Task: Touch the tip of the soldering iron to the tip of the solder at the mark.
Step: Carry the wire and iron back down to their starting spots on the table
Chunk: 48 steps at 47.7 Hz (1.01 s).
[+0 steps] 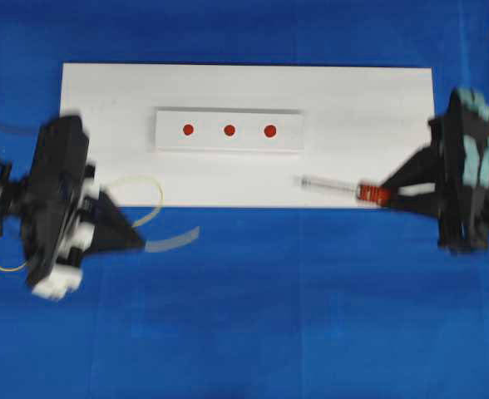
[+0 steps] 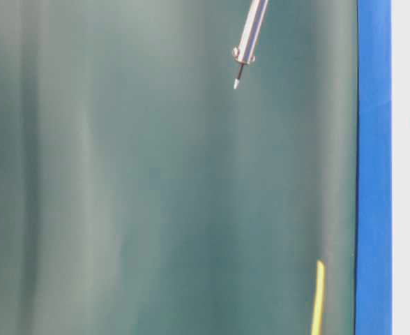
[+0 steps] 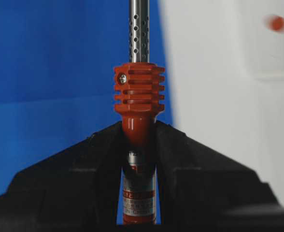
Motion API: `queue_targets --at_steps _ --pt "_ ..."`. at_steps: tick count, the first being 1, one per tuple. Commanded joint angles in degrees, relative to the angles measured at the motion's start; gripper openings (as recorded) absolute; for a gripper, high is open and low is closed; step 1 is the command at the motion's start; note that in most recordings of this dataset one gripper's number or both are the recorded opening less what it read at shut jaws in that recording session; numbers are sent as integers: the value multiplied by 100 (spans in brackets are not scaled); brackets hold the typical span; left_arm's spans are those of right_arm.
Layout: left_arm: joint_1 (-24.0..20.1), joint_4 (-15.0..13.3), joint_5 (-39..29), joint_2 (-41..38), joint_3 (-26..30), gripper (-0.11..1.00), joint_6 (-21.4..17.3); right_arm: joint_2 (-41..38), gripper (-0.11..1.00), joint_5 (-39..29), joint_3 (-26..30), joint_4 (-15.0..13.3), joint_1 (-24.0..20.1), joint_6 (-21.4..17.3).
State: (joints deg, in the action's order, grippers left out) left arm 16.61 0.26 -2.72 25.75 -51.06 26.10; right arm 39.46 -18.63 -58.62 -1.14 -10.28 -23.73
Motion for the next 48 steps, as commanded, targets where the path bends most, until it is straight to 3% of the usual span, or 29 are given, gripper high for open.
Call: queue_targets --at_steps 1,8,19,31,48 --pt "369 0 237 -88 53 2 0 -220 8 211 158 18 -475 -18" --pt "817 9 615 -554 35 2 0 -800 8 483 237 18 -949 -26" --pt "1055 0 993 -1512 -9 2 -9 -2145 8 914 448 26 -1397 -26" --pt "1143 9 1397 -2426 53 2 -167 -3683 8 1160 888 114 -1494 -35" --pt "1274 9 1477 -2725 88 3 -378 -3981 8 1230 1028 316 -1564 -44"
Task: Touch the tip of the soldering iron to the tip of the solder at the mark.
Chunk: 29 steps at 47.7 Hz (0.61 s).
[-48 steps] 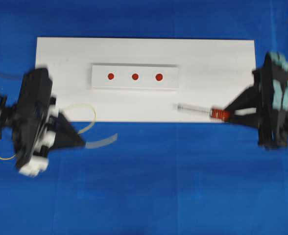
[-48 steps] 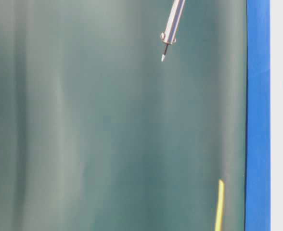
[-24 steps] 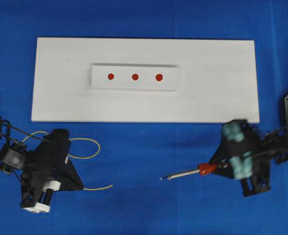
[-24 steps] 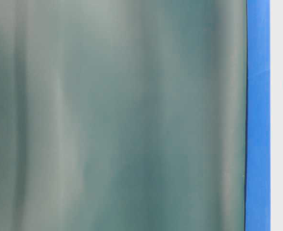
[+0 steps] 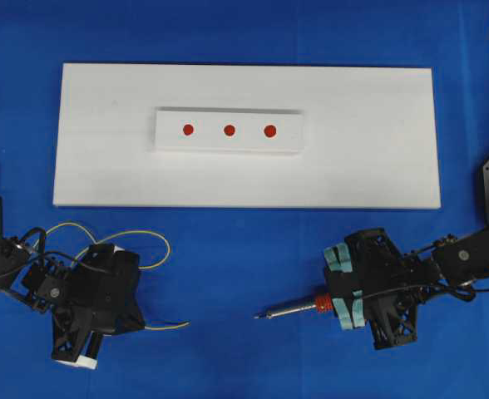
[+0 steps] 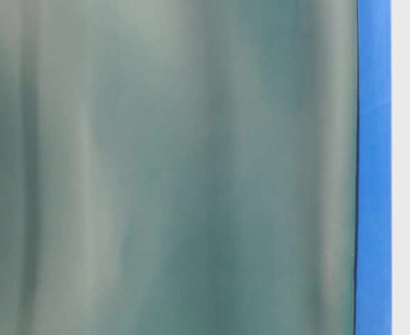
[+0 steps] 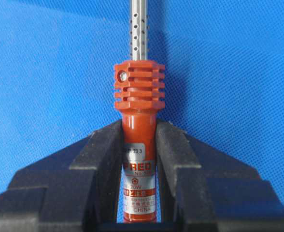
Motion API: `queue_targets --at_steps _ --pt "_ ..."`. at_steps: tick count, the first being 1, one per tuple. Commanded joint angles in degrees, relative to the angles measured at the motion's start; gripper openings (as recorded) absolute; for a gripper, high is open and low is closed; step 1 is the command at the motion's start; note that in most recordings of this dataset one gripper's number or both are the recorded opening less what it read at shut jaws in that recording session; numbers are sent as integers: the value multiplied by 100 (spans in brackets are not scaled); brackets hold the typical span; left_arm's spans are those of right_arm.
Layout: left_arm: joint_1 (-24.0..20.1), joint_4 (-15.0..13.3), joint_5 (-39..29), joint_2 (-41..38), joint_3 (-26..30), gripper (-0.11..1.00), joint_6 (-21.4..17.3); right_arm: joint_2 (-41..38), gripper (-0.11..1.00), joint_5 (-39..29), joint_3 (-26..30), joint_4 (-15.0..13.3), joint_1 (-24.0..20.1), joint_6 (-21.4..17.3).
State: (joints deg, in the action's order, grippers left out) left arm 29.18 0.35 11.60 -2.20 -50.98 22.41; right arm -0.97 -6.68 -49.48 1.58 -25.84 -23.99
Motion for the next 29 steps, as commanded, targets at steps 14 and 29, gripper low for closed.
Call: queue_targets --at_steps 14,29 --pt "18 0 -316 369 44 81 -26 325 80 -26 158 -44 44 0" --pt "-123 18 -1371 1670 18 81 -264 1758 84 -571 141 -510 448 18"
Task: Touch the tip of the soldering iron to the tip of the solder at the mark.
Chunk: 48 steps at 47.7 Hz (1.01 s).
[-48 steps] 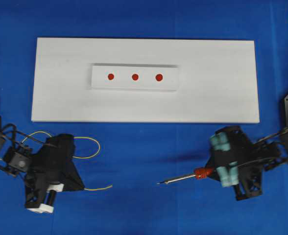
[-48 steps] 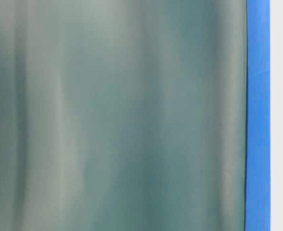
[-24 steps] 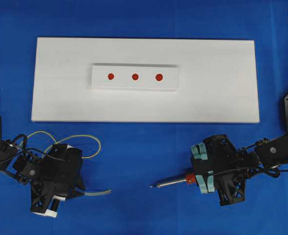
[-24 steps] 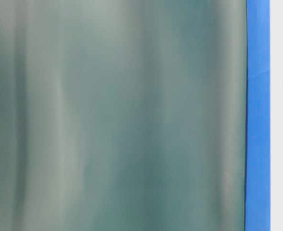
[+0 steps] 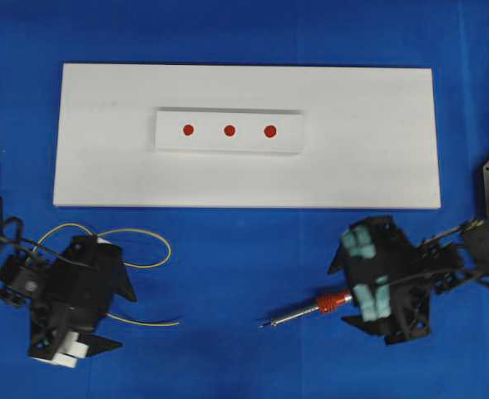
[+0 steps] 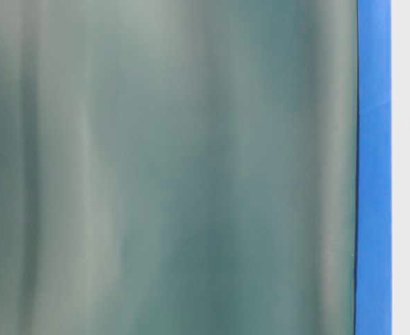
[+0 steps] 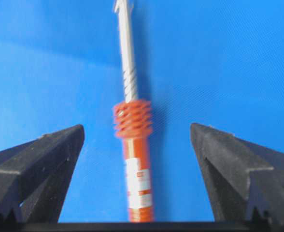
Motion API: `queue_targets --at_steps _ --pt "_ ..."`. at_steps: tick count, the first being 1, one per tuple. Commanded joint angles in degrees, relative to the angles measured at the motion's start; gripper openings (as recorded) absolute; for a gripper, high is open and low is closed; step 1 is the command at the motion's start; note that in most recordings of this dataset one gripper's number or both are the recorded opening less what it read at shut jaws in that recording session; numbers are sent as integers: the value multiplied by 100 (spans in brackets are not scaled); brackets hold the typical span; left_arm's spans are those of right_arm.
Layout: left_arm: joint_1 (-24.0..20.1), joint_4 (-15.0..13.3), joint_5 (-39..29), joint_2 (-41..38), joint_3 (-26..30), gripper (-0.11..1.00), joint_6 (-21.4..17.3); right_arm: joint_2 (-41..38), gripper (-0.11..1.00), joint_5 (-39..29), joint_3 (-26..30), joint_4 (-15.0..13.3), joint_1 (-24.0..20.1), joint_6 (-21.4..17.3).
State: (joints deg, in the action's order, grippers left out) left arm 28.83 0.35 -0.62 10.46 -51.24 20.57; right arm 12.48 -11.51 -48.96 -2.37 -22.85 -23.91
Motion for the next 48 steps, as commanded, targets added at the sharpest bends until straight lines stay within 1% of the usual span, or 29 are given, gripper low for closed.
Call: queue_targets --at_steps 1,7,12,22,31,40,48 --pt "-114 18 -193 501 35 81 -123 510 84 -123 79 -167 211 9" --pt "-316 18 -413 1046 -53 80 -457 1134 84 -378 18 -457 642 9" --pt "-624 18 -475 1617 -237 80 -773 1670 84 -475 -79 -721 1002 9" --pt "-1318 18 -457 2918 -615 80 -1292 2848 84 -492 -343 -1116 1529 9" --pt "-1793 18 -448 4087 -967 80 -1811 3885 84 -782 -519 -1459 1934 18" --pt "-2127 18 -527 5010 -1433 79 -2171 4623 84 -914 -870 -1696 2312 18" --pt "-2329 18 -606 5739 -1872 79 -2224 5194 84 -835 -1389 -1749 2496 18"
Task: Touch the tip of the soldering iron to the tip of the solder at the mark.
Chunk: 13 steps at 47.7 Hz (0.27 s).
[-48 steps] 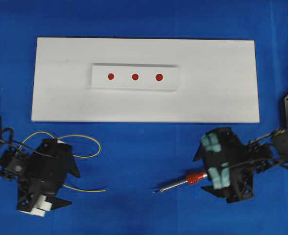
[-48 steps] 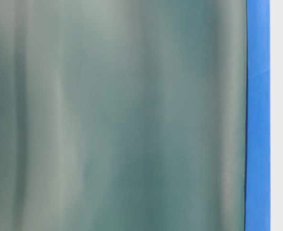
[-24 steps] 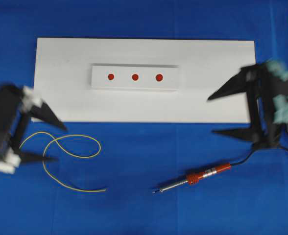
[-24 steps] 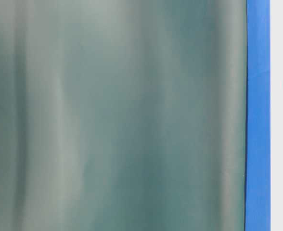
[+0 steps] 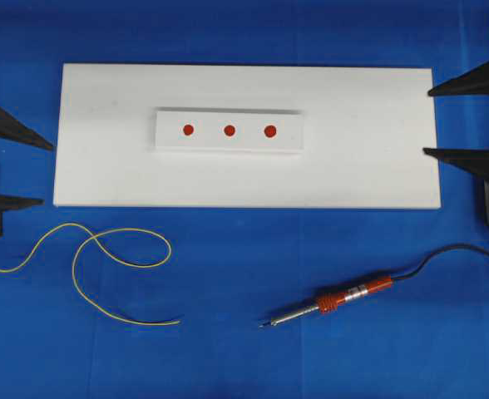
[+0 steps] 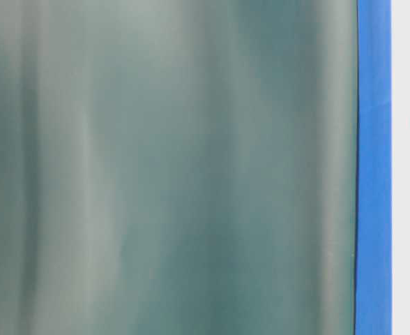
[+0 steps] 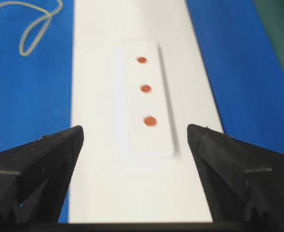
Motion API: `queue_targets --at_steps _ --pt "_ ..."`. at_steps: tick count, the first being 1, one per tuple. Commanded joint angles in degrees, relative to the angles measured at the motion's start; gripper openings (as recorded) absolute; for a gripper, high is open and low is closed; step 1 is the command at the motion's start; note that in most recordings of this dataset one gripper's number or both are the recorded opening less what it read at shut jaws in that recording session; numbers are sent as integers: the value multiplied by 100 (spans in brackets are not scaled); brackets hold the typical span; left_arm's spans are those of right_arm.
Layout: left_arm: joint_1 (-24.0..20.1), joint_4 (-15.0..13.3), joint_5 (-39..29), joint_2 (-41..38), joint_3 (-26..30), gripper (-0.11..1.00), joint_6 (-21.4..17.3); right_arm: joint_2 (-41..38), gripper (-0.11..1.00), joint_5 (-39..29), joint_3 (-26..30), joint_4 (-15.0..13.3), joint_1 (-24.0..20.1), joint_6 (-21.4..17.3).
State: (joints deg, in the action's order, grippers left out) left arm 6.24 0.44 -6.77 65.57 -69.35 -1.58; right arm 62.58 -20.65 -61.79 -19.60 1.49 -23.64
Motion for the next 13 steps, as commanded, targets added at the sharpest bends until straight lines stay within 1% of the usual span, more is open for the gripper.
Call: queue_targets --at_steps 1,8,13 --pt "-88 9 0 308 -123 79 -9 229 84 114 -167 -26 79 -18" --pt "-114 0 0 729 -457 79 9 448 84 571 -598 35 123 -44" --pt "-114 9 9 826 -650 79 53 413 84 905 -835 79 132 -44"
